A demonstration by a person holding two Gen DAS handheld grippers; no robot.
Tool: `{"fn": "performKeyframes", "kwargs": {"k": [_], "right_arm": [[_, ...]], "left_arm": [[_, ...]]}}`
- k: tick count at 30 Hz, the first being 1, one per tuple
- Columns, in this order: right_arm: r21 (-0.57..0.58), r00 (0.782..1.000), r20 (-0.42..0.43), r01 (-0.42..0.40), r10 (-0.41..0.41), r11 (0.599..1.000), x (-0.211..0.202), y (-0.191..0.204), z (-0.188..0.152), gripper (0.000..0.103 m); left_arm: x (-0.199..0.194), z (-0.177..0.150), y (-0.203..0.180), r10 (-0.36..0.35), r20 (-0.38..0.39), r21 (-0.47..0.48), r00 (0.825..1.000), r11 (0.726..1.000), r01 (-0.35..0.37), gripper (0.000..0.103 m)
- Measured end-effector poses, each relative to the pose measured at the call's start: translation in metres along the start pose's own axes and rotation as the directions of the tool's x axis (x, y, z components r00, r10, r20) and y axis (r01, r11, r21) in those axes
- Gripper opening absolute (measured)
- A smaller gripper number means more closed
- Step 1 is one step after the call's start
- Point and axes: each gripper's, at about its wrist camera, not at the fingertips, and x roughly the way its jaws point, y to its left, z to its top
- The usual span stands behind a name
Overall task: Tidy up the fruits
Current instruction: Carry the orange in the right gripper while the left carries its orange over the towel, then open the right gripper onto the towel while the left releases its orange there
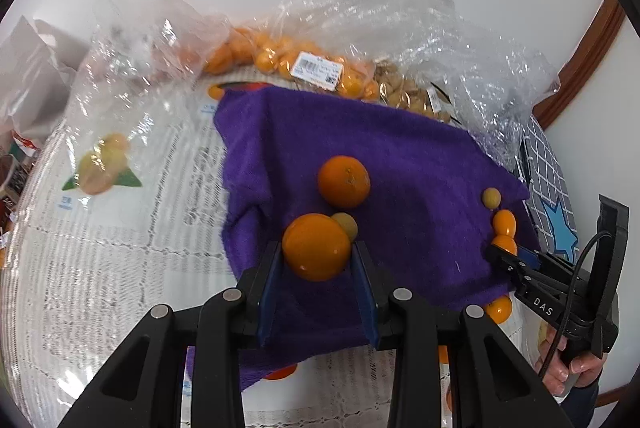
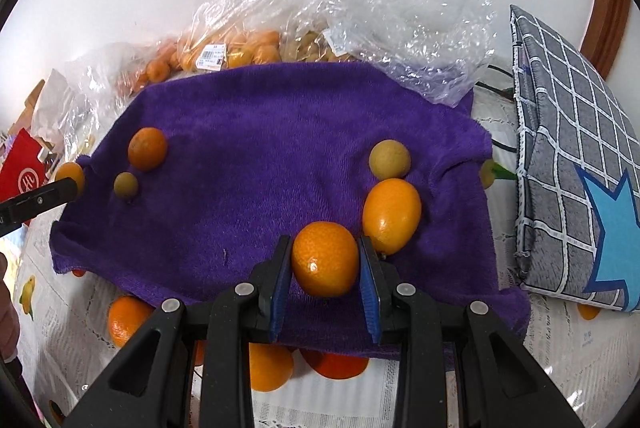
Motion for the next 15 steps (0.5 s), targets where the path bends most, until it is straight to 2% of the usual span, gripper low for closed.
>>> {"fn": "performKeyframes", "kwargs": {"k": [15], "right_arm": [[0.000,1.000,-0.014,-0.009,0.009,1.000,0.005,-0.002,-0.002,0.032]], "left_arm": [[0.020,-0.002,-0.012,0.011,-0.071,0.041,0.997,0.999,-0.008,0.033]]}}
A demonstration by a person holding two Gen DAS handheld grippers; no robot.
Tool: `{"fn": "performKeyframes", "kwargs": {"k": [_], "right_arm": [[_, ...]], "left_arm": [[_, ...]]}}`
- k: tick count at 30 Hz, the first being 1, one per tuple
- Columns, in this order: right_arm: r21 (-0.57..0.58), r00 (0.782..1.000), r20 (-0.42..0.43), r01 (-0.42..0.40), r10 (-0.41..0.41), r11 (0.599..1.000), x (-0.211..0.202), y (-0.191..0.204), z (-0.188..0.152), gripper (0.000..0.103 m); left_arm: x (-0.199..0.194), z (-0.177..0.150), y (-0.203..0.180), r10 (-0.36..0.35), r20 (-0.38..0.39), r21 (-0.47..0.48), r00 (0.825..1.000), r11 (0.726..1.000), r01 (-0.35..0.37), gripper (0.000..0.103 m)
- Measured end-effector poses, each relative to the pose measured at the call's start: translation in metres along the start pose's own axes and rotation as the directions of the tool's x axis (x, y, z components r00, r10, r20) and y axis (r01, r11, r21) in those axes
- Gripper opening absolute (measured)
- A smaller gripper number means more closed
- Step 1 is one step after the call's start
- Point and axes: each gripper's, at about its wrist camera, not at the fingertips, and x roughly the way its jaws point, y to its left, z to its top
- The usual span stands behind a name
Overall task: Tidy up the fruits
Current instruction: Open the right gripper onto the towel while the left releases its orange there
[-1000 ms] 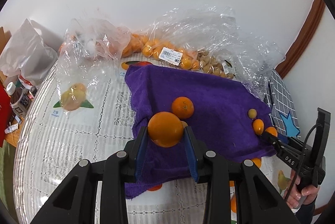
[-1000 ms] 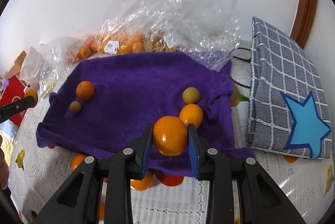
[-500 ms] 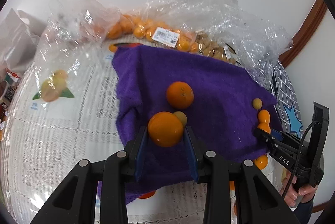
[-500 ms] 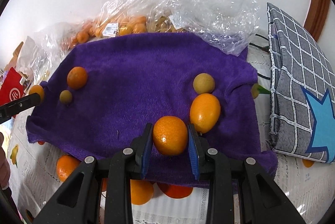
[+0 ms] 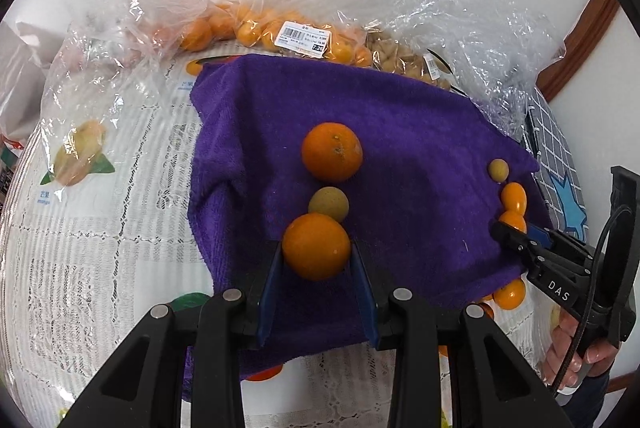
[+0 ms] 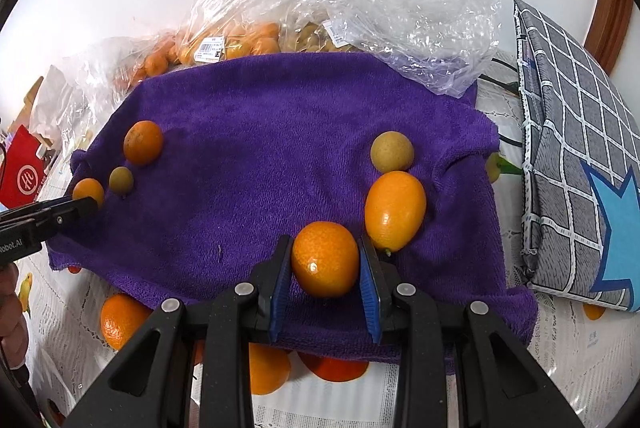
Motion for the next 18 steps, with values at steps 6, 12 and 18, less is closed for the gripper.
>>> {"fn": "performKeyframes", "kwargs": {"k": [6,12,18], "right_arm": [[-0.009,1.000,-0.007,-0.007,0.007,1.000,-0.004,0.003,-0.001,0.035],[-0.031,1.000,0.008,-0.012,0.013,0.999,-0.013,0.008,-0.004,0.043],[-0.012,1.000,0.015,-0.004,0.004,1.000,-0.020,0.005,-0.007,0.048]], "left_arm": [[0.004,0.000,-0.004,0.004,-0.018,0.014,1.000,1.000,-0.003,0.033],[0.007,0.000,-0.005,0.005,-0.026,0.010,1.000,1.000,-0.005,0.033],[0.008,0.000,-0.006,0.010,-0.035,0.018,0.999,1.000,-0.009,0.033]]}}
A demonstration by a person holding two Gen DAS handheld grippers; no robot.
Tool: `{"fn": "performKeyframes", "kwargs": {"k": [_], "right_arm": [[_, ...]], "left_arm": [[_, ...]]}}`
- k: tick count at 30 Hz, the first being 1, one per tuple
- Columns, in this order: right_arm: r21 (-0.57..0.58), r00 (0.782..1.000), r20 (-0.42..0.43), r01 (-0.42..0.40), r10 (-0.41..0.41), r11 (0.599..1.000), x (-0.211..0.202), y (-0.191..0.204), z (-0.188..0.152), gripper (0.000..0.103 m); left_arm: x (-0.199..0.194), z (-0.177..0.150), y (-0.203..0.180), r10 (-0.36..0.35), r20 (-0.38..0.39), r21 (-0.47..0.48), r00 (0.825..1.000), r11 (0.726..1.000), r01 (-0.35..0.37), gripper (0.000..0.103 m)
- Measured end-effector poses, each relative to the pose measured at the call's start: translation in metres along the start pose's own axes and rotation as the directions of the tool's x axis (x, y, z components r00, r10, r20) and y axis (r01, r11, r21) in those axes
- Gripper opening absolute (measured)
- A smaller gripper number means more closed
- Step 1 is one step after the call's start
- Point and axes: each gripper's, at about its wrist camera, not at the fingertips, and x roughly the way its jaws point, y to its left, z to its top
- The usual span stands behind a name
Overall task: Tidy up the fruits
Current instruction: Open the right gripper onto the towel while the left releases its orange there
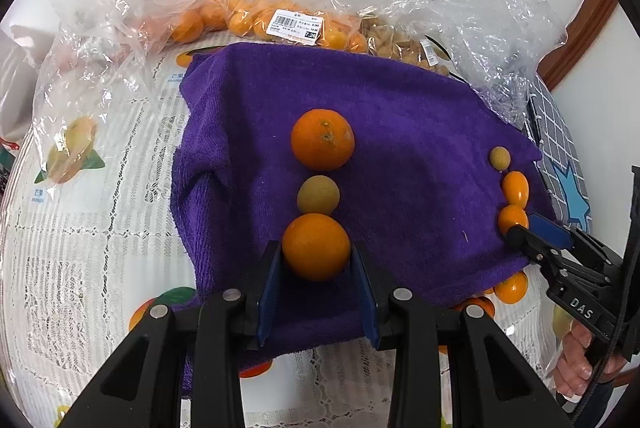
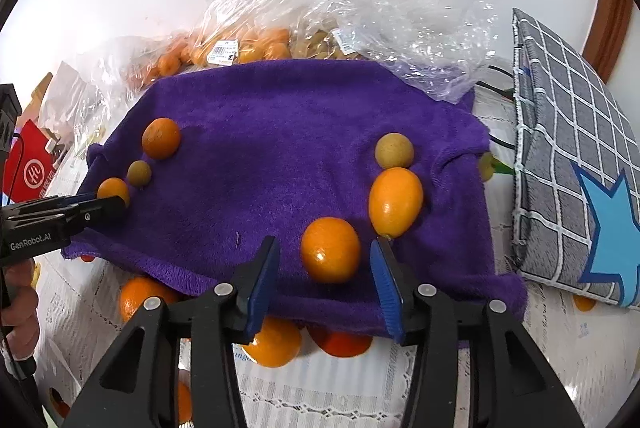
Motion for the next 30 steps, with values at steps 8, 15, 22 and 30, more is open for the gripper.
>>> {"fn": "performKeyframes", "kwargs": {"k": [8,15,22,30], "right_arm": [[0.005,0.998,0.057,0.008,-0.008,1.000,-0.023,-0.003,-0.006,0.067],[0.015,0.993,0.066,0.101,-0.102,0.995,-0.040,-0.002,-0.011,0.070],[0.046,0.988,0.095,0.115,-0.119,0.992,-0.065,-0.012,-0.022,0.070],[0.033,0.976,0.143,0.164,-0.167,0.986,-0.113,-0.012,-0.038,0.070]], "left_arm": [[-0.006,-0.001,0.003,-0.028,-0.003,-0.032,1.000,0.999,0.028,0.039],[-0.026,-0.011,0.005,-0.023,0.043,-0.047,0.999,0.999,0.025,0.039],[-0.059,-0.025,0.009,0.005,0.120,-0.066,0.993,0.998,0.003,0.039],[-0.104,-0.045,-0.002,0.006,0.194,-0.055,0.981,0.998,0.005,0.039]]}}
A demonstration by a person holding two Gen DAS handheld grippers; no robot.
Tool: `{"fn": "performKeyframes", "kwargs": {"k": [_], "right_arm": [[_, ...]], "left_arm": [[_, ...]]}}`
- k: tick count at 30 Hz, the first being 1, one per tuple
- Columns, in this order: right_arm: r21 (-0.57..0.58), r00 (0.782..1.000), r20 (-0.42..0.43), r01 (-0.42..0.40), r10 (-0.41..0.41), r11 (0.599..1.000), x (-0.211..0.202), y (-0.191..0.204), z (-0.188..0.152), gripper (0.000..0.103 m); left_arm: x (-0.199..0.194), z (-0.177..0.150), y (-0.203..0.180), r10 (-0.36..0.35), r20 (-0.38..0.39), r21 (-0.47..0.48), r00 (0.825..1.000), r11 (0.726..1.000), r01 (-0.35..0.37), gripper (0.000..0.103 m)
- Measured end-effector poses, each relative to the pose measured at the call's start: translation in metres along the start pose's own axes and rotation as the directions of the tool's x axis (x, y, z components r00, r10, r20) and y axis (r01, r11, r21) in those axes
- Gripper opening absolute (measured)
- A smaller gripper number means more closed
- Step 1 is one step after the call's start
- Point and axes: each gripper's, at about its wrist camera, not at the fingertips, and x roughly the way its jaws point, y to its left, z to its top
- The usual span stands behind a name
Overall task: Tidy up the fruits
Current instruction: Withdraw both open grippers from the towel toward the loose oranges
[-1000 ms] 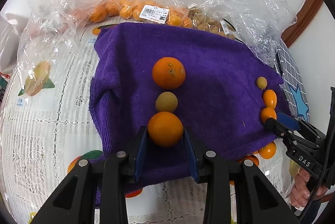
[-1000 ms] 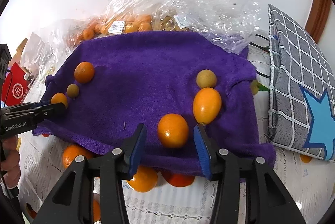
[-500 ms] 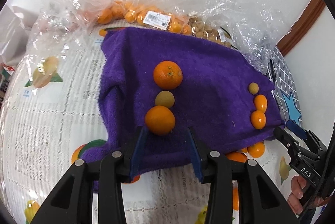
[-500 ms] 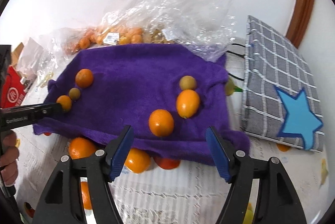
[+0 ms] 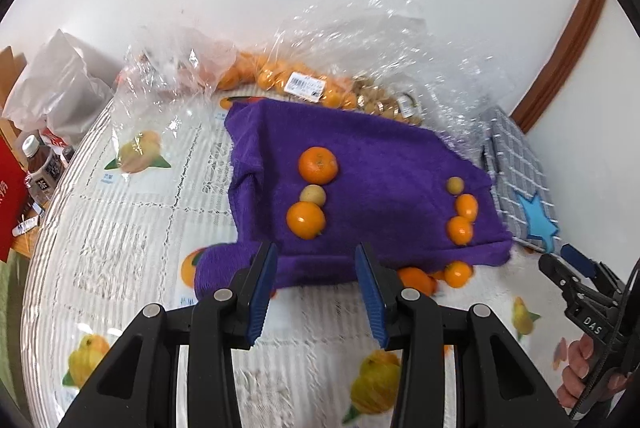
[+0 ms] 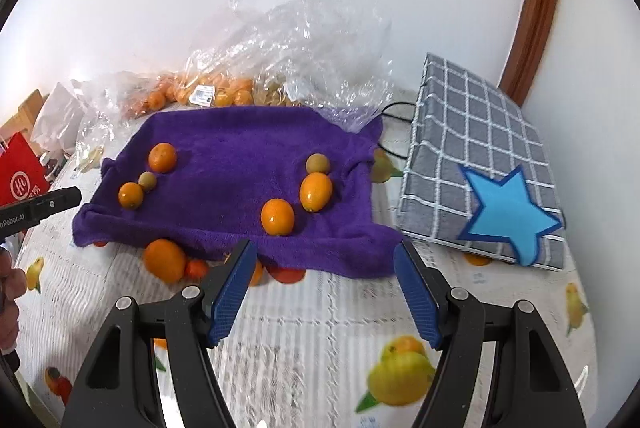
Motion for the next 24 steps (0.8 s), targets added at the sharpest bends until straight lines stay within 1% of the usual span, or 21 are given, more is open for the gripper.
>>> {"fn": "performKeyframes", "kwargs": {"k": [2,4,7,11,14,17,18,19,23,24], "right_arm": [[0.009,1.000,0.016,0.002,-0.002,1.000,-0.011,-0.003,-0.003,0.070],[0.037,0.999,0.035,0.006,-0.007,0.999,-0.023,-0.006,-0.007,0.070],[0.055,0.999,0.051,-0.010,0.008,0.998,-0.038,-0.008,-0.013,0.070],[0.062,0.997,0.077,-0.025,0.020,0.998,-0.054,-0.008,-0.021,0.070],[0.089,0.996,0.073,-0.054,0.047,0.995,-0.061,-0.011,-0.027,0.070],[0.104,0.995,0.069,-0.081,0.074,0.991,-0.067,-0.012,-0.033,0.071],[0.106,0.993,0.076,-0.100,0.093,0.989,-0.070,-0.011,-0.036,0.074],[0.107,0.991,0.080,-0.113,0.105,0.988,-0.071,-0.011,-0.039,0.075],[0.096,0.993,0.073,-0.101,0.094,0.990,-0.071,-0.006,-0.046,0.075],[0.091,0.993,0.072,-0.100,0.094,0.991,-0.071,-0.005,-0.048,0.075]], "left_arm": [[-0.014,-0.004,-0.002,0.009,0.031,0.000,0.999,1.000,-0.009,0.039],[-0.025,-0.009,-0.005,0.010,0.043,0.008,0.999,1.000,-0.011,0.039],[-0.040,-0.017,-0.008,0.015,0.063,0.010,0.998,1.000,-0.016,0.039],[-0.057,-0.029,-0.015,-0.014,0.057,0.032,0.998,0.999,0.012,0.039],[-0.068,-0.036,-0.021,-0.020,0.071,0.054,0.997,0.998,0.017,0.039],[-0.073,-0.043,-0.024,-0.030,0.072,0.062,0.997,0.998,0.025,0.039],[-0.074,-0.046,-0.025,-0.031,0.069,0.063,0.997,0.998,0.027,0.039],[-0.074,-0.048,-0.025,-0.033,0.064,0.065,0.997,0.997,0.029,0.039],[-0.070,-0.053,-0.022,-0.035,0.041,0.046,0.999,0.998,0.033,0.039],[-0.068,-0.054,-0.022,-0.026,0.033,0.039,0.999,0.999,0.024,0.039]]}}
